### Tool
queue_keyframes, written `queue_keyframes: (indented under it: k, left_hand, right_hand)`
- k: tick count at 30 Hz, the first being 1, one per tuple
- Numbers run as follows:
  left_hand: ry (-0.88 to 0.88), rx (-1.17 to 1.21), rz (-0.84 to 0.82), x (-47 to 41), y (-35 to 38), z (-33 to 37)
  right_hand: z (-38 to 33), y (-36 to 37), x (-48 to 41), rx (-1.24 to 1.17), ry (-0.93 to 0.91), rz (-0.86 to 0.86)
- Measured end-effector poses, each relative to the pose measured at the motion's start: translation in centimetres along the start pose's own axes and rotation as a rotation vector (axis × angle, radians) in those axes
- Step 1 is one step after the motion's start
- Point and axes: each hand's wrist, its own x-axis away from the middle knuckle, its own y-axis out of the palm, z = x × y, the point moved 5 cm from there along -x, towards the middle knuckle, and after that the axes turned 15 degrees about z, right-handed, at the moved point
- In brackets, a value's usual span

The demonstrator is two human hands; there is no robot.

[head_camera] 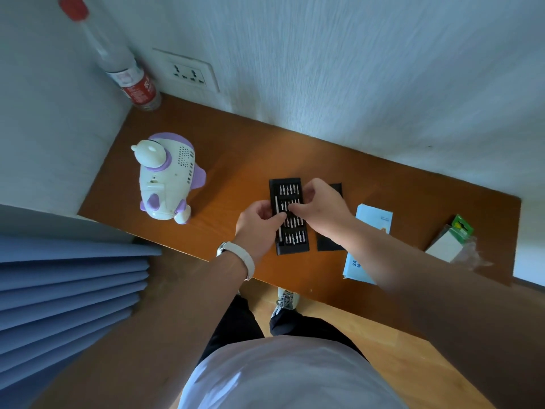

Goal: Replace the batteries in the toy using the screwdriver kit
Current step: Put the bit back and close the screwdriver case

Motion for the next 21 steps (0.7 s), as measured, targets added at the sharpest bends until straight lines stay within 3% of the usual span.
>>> queue_keyframes:
  k: [7,14,21]
  left_hand:
    - [-0.062,0.133,-0.1,2.1,-0.9,1.8]
    - [-0.067,0.232,-0.076,2.6,-3.4,4.8]
    - [-0.035,0.281,-0.069,1.2,-6.8,7.0]
  right_hand:
    - [-0.8,-1.8,1.8,-0.102,0.009,0.024]
    - [-1.4,-3.6,2.5,-0.188,0.029,0.053]
    - [0.5,-4.5,2.8,0.102,0.059,0.247]
